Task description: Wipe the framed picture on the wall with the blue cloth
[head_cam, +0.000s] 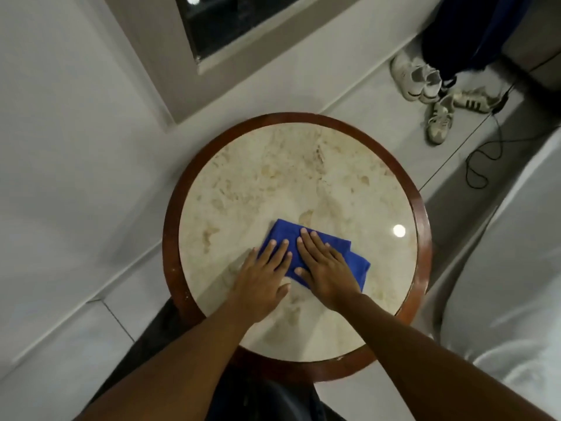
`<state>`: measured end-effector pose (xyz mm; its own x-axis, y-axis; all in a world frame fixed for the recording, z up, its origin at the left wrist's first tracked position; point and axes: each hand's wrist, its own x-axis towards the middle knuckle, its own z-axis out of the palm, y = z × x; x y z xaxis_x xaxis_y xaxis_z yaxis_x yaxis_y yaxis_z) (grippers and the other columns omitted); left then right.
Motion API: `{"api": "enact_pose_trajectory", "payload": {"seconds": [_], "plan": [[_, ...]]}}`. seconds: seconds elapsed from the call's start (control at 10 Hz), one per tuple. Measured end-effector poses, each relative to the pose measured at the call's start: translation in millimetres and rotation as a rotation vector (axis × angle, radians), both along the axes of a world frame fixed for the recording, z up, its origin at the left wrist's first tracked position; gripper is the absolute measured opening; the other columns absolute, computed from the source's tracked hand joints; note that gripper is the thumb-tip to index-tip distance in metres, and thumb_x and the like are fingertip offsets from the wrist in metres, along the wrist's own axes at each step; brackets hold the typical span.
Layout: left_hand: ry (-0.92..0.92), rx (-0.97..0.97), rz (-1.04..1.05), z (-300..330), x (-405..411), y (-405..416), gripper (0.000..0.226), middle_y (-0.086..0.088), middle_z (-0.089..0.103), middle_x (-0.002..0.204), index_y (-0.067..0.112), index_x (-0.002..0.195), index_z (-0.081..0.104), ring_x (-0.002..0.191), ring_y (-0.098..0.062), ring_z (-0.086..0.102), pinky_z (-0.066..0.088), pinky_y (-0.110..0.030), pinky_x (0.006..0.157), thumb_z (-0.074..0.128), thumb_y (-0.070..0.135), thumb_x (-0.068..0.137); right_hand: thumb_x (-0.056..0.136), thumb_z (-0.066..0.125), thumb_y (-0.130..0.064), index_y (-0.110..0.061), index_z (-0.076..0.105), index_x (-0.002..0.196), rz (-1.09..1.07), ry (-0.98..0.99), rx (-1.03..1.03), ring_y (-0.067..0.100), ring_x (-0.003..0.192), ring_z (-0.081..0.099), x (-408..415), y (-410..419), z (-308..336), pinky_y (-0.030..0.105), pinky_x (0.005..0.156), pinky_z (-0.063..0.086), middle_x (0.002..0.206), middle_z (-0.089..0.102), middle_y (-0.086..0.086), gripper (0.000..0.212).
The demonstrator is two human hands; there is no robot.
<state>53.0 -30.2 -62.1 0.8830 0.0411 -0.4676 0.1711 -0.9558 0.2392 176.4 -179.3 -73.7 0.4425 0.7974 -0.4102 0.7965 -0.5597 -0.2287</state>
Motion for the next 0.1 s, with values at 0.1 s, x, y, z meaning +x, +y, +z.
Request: {"api": "enact_pose_trajectory", "payload": {"seconds": [0.1], "plan": [[0.104, -0.058, -0.018, 57.7, 14.2, 7.7, 0.069, -0.008, -0.008, 0.168, 0.016, 0.158, 0.003, 0.154, -0.026, 0.001, 0.014, -0.049, 0.122, 0.033, 0.047, 0.104, 0.088, 0.0, -0.072, -0.019, 0.004, 0.157, 0.037, 0.127, -0.162, 0.019, 0.15, 0.0, 18.0, 14.2, 52.9, 0.04, 0.116, 0.023, 0.161, -0.014, 0.002, 0.087]]}}
